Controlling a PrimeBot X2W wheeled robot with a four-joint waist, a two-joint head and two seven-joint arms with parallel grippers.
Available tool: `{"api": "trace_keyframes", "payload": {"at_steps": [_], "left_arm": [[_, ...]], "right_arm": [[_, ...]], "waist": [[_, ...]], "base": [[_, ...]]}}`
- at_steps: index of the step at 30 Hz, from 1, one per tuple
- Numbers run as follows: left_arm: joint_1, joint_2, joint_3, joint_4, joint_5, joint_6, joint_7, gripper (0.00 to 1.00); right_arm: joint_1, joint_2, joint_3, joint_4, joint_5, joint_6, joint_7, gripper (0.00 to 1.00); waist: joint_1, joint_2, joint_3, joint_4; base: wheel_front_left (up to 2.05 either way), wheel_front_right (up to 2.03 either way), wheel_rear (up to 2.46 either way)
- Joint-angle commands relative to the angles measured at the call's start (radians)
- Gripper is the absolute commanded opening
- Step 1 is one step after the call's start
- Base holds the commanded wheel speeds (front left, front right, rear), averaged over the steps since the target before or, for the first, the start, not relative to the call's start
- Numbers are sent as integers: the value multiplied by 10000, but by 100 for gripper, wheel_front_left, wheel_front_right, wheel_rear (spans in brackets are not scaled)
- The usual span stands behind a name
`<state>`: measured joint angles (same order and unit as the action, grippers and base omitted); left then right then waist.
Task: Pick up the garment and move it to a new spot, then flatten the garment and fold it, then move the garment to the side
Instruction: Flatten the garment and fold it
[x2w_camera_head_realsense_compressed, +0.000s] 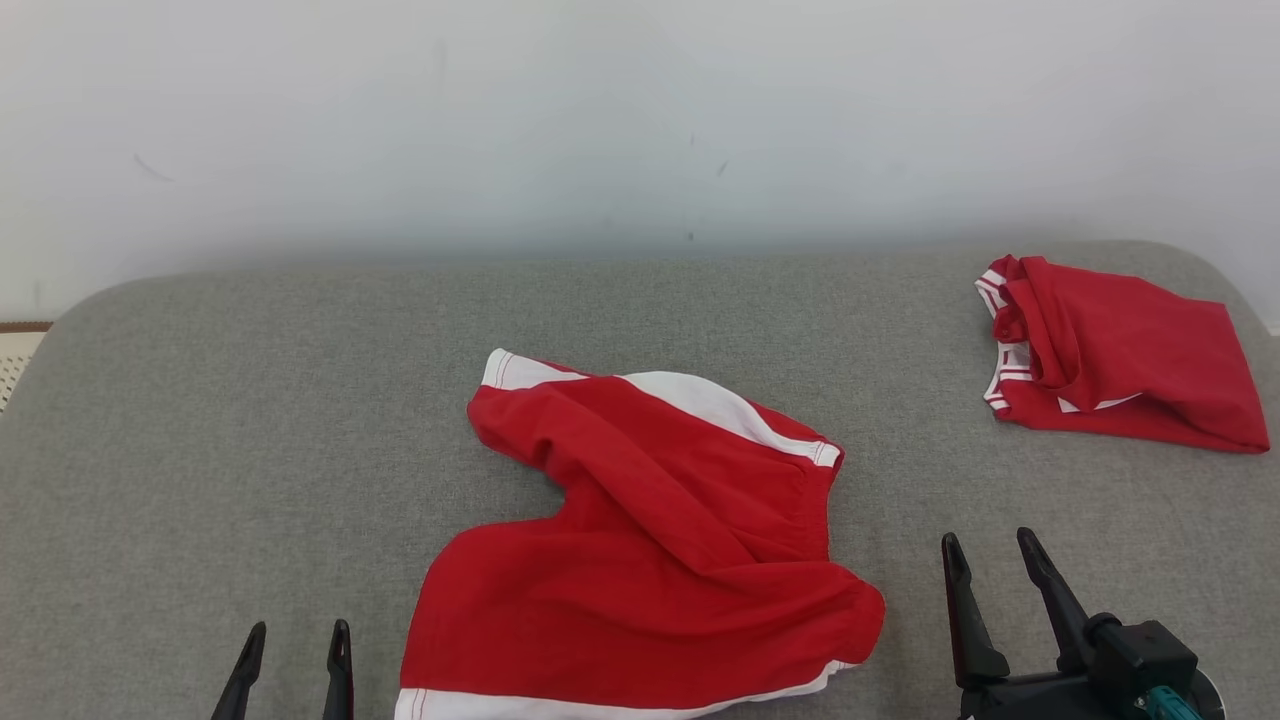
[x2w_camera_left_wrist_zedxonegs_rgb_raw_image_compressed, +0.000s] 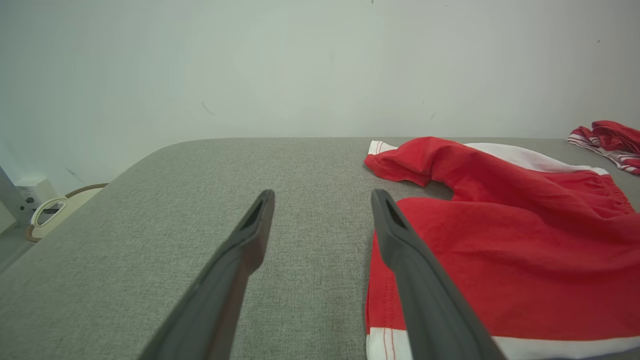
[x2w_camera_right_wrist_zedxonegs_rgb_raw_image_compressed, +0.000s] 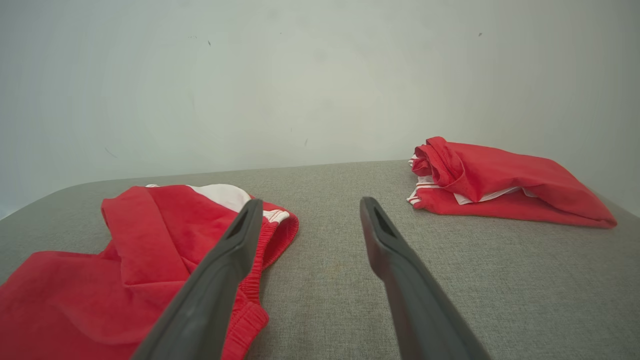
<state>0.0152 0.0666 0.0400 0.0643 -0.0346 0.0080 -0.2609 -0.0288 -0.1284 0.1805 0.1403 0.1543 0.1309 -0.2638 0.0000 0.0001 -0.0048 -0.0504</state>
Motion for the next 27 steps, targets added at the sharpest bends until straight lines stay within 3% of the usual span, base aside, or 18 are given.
{"api": "trace_keyframes", "payload": {"at_steps": [1,17,27], "left_arm": [[78,50,1,36,-113,5,-57,100],[131,31,-32,105,-212,-102,-57,100],[378,341,-861,770,-131,-929,-57,100]], "right_arm": [[17,-64,11,-7,26,-3,-10,100],[0,-206,319,100,24,-3,-10,100],[-68,-2000,2351,328,478,-3,114,100]], "waist": [[0,-1,-10,2],[0,-1,-50,63],[0,-1,44,78]], "base": [[0,0,0],[0,0,0],[0,0,0]]}}
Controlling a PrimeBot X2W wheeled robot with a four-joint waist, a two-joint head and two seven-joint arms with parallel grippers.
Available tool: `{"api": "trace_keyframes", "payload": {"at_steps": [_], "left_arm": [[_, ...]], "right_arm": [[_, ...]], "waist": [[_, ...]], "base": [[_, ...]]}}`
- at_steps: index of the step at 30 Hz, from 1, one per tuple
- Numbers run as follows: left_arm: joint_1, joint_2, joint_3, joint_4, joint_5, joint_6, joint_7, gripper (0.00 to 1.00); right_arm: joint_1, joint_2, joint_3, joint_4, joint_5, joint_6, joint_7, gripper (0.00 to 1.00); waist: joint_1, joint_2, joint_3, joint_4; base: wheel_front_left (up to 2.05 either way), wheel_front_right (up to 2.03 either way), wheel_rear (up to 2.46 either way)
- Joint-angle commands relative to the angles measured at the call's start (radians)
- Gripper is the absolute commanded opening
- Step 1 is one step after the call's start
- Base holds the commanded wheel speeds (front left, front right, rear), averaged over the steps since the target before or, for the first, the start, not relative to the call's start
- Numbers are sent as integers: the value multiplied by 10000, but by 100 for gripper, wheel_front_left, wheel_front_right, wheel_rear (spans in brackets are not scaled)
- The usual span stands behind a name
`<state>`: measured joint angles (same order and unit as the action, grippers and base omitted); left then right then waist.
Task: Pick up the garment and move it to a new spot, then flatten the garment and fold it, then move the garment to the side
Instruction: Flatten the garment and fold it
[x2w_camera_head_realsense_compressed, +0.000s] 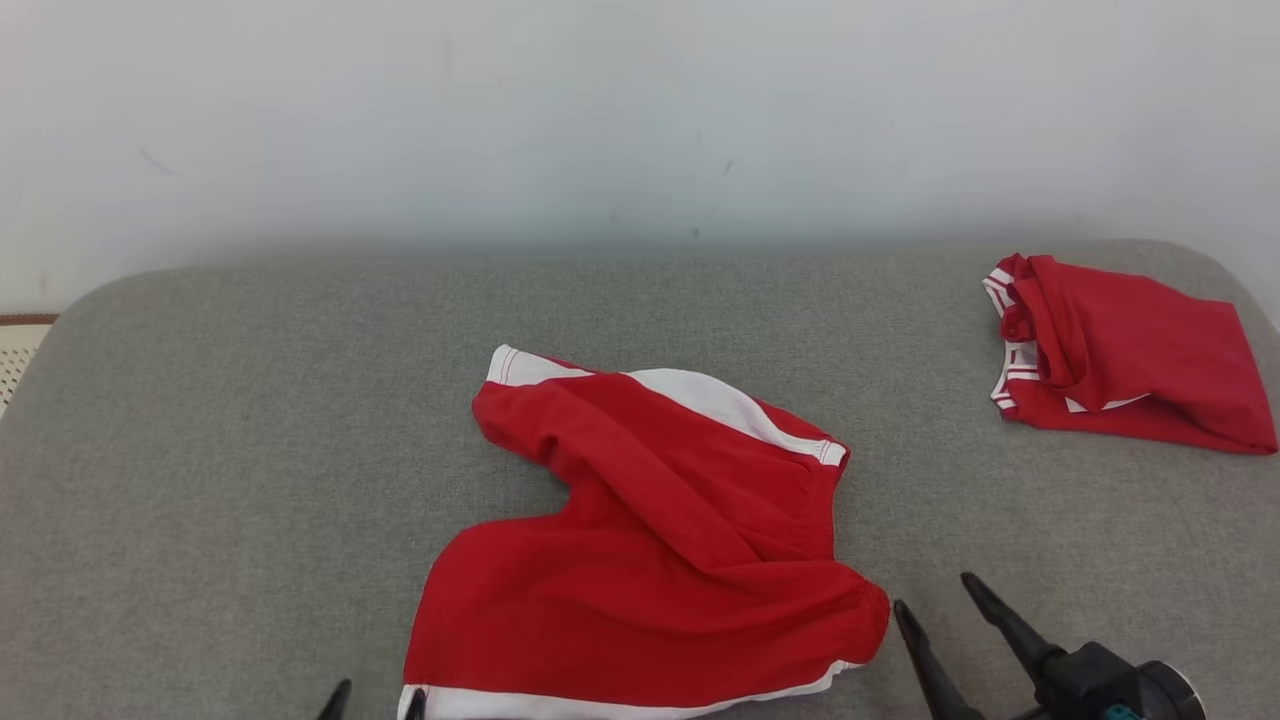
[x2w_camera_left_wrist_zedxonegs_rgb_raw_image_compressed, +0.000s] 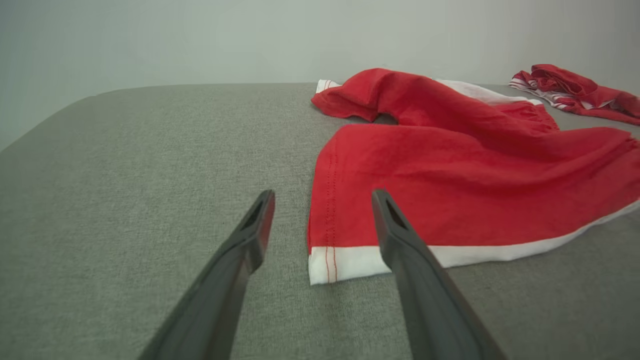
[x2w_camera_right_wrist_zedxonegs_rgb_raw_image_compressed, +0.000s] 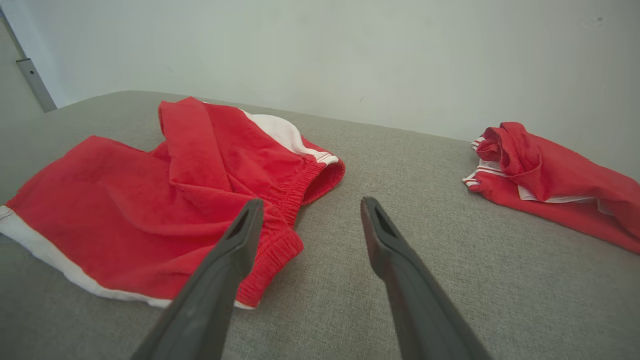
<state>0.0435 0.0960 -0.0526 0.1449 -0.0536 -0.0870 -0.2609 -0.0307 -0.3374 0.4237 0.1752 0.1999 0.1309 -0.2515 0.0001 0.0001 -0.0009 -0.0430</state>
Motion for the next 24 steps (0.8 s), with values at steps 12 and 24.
{"api": "trace_keyframes", "payload": {"at_steps": [12,24], "left_arm": [[-359,126,-392,1337,-461,-310,-57,100],[-1340,298,-594,2590,-636,-399,-57,100]], "right_arm": [[-427,-1748,2851,-5,2022,-3,888,100],[-1964,-1421,4564,1816,2770,-3,494,100]], "waist": [[-1,-1,419,-3],[-1,-1,717,50]], "base": [[0,0,0],[0,0,0]]}}
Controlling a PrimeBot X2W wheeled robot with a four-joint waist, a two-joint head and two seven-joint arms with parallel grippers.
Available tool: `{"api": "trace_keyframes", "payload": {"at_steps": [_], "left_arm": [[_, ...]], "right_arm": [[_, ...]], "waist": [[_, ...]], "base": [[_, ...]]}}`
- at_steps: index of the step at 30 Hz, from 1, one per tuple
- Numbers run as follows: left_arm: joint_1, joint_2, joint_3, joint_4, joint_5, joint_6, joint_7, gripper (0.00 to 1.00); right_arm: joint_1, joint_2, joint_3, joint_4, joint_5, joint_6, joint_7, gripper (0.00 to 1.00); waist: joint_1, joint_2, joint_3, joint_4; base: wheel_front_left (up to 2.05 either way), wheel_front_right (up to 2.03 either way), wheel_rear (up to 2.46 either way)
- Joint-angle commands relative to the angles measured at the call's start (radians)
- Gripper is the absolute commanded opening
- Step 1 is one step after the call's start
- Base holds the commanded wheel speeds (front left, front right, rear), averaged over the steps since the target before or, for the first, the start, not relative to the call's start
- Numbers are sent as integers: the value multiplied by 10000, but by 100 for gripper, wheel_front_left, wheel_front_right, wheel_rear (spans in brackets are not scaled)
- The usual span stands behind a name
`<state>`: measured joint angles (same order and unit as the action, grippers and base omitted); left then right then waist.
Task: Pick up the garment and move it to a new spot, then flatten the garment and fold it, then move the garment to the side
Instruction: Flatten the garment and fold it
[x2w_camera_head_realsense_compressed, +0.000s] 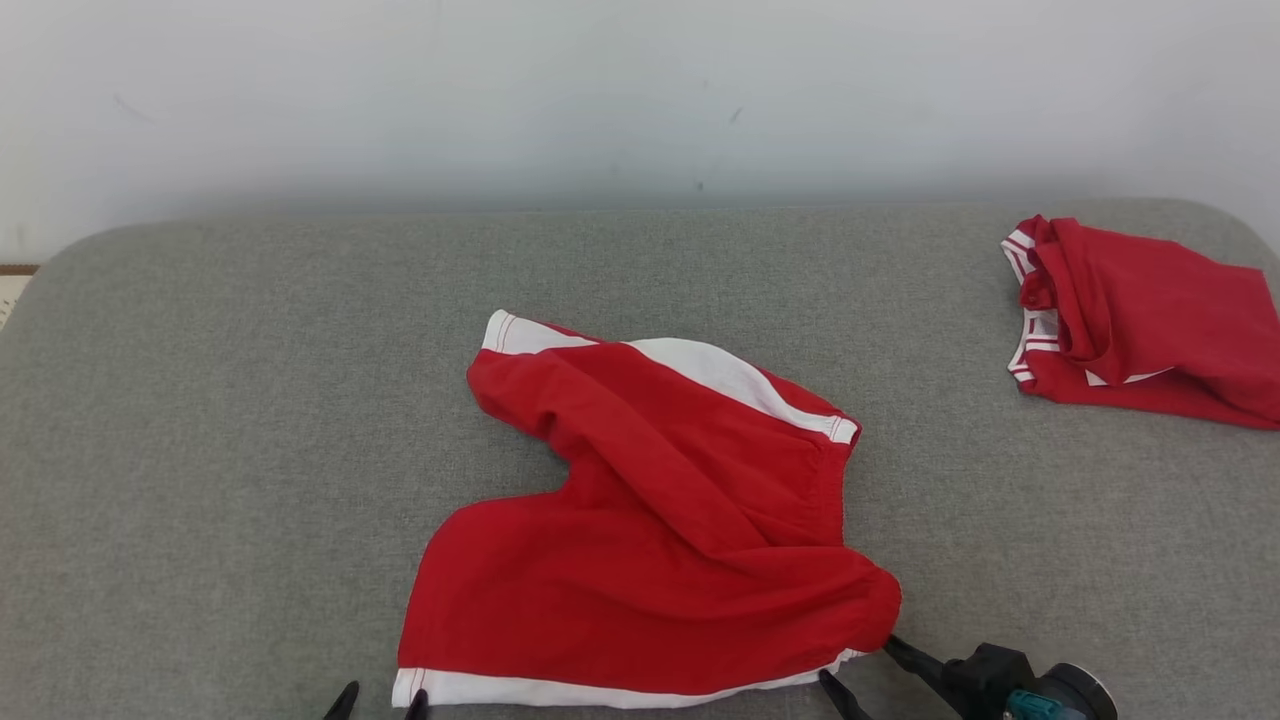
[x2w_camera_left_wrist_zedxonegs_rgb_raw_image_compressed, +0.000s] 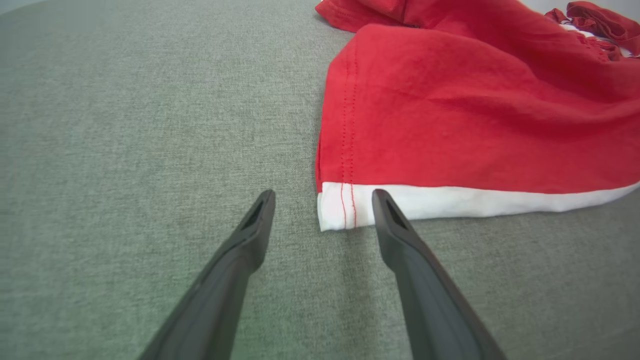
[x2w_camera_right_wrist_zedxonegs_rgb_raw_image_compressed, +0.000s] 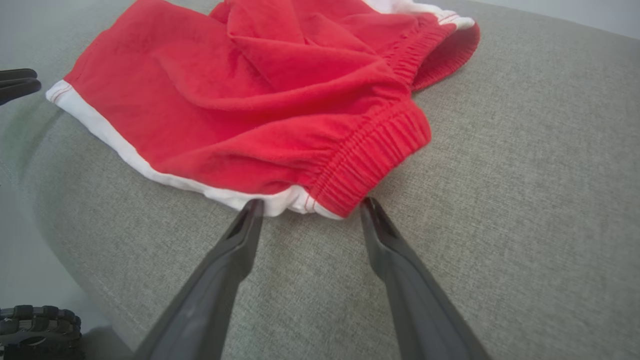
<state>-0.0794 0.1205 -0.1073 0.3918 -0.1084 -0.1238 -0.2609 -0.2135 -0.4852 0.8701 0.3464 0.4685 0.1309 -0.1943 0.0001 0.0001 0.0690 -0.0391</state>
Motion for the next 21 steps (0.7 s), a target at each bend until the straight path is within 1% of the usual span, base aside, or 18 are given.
{"api": "trace_keyframes", "payload": {"at_steps": [1,10,11,12,13,14,15,21], "left_arm": [[-168,46,-105,205,-112,-37,-57,100],[-783,34,-624,1089,-394,-56,-57,100],[-842,16,-729,1133,-463,-57,-57,91],[-885,20,-864,1161,-506,-58,-57,45],[-927,49,-1000,1221,-546,-57,-57,0],[-973,74,-1092,1255,-584,-58,-57,0],[-1011,83,-1125,1256,-644,-58,-57,0],[-763,179,-1015,977,-709,-53,-57,0]], "right_arm": [[-230,66,204,207,130,-3,-113,100],[-879,358,999,1009,535,-3,-352,100],[-936,389,1070,1091,582,-3,-373,100],[-993,425,1147,1135,618,-3,-393,90],[-1071,458,1176,1169,667,-3,-453,31],[-1119,472,1223,1221,705,-3,-472,31],[-1149,480,1285,1278,743,-3,-513,0],[-1174,444,1374,1385,988,-3,-634,0]], "waist": [[-1,-1,27,11],[-1,-1,132,-19],[-1,-1,137,-22],[-1,-1,142,-24],[-1,-1,149,-30],[-1,-1,151,-36],[-1,-1,154,-41],[-1,-1,95,-20]], "base": [[0,0,0],[0,0,0],[0,0,0],[0,0,0],[0,0,0],[0,0,0],[0,0,0],[0,0,0]]}}
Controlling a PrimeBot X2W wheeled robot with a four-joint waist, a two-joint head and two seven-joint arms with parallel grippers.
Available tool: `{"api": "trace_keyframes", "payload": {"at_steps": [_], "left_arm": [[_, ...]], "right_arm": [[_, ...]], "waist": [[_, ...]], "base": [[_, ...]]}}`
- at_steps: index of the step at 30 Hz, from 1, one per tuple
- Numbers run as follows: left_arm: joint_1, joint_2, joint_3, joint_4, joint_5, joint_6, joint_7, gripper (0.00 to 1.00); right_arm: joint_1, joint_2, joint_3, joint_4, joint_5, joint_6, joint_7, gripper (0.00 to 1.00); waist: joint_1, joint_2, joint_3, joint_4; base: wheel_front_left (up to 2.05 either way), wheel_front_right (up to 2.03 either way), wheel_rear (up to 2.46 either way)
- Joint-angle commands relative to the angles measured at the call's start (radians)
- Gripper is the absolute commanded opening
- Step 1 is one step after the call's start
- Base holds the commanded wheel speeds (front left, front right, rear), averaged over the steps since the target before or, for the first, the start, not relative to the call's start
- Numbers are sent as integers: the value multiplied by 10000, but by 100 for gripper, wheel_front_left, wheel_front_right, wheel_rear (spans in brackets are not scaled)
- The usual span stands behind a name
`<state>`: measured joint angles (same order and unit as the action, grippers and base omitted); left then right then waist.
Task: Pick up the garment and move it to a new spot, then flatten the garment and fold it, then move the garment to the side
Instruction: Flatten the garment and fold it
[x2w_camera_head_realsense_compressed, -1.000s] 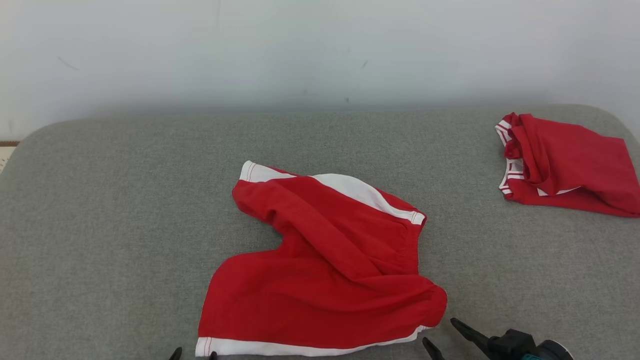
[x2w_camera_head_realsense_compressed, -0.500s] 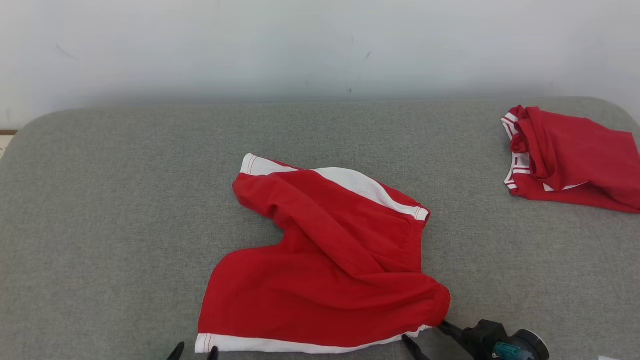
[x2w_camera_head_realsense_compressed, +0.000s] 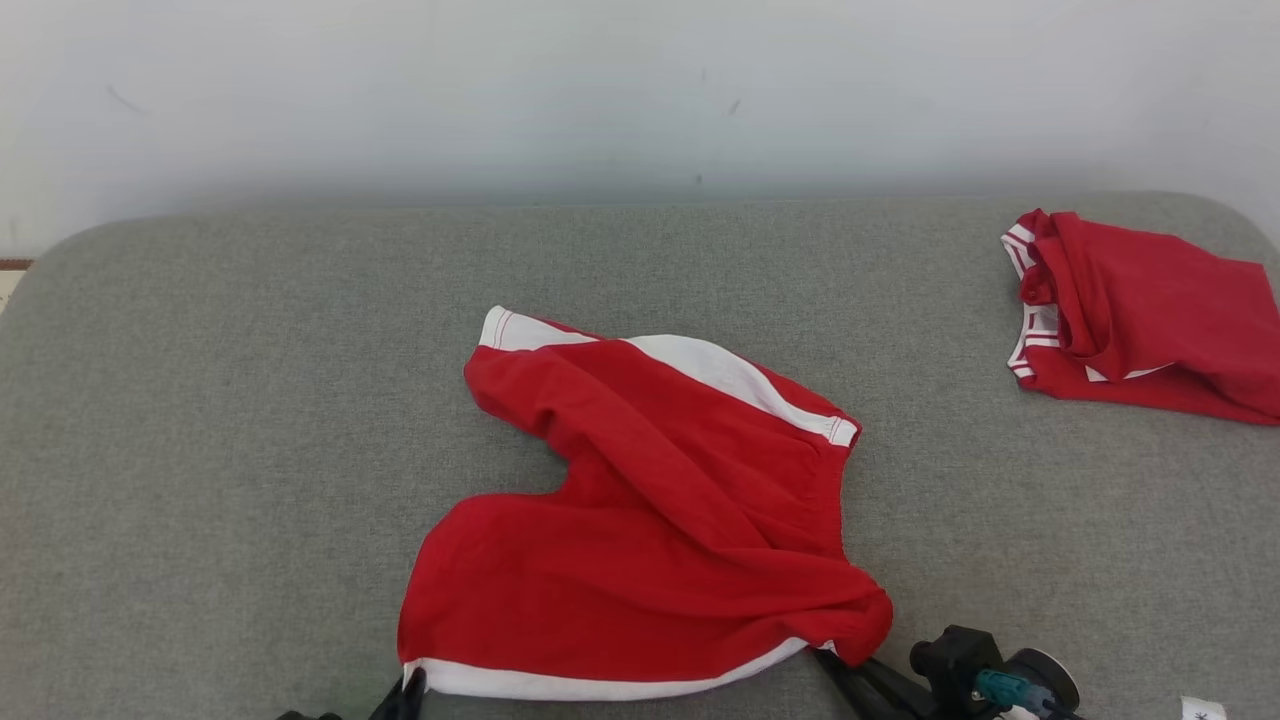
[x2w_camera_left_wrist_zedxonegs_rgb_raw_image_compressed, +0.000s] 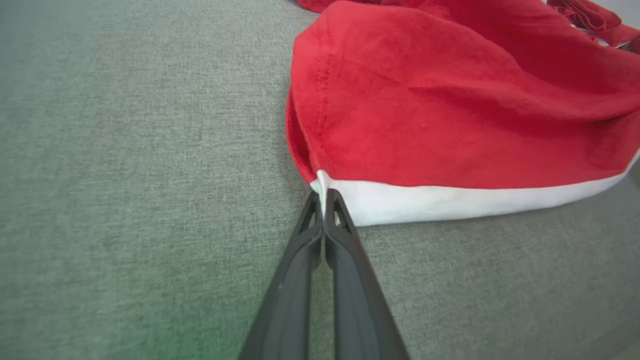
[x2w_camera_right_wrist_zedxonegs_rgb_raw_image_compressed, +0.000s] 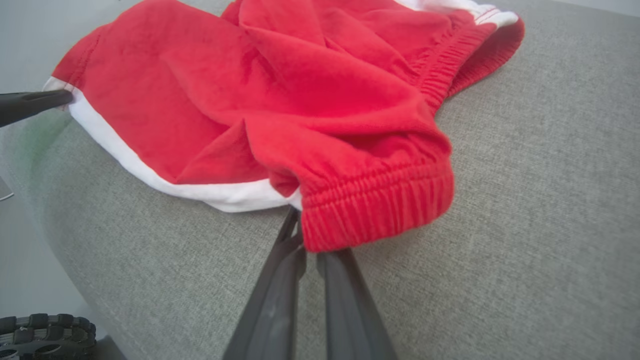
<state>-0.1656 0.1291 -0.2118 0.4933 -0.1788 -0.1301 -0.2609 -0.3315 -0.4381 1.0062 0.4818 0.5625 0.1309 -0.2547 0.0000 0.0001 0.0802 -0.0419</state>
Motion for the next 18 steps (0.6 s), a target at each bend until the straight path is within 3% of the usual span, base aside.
{"api": "trace_keyframes", "payload": {"at_steps": [1,10,18], "left_arm": [[204,79,126,-188,-8,10,-57,0],[974,61,730,-1860,269,11,-57,0],[472,589,910,-3058,421,8,-57,0]], "right_arm": [[52,-69,-36,-13,136,-3,-50,0],[412,-835,-25,-1635,843,-3,-96,0],[-255,-1797,45,-3945,2337,-3,368,0]], "waist": [[0,-1,-40,14],[0,-1,-191,64],[0,-1,-271,50]], "base": [[0,0,0],[0,0,0],[0,0,0]]}}
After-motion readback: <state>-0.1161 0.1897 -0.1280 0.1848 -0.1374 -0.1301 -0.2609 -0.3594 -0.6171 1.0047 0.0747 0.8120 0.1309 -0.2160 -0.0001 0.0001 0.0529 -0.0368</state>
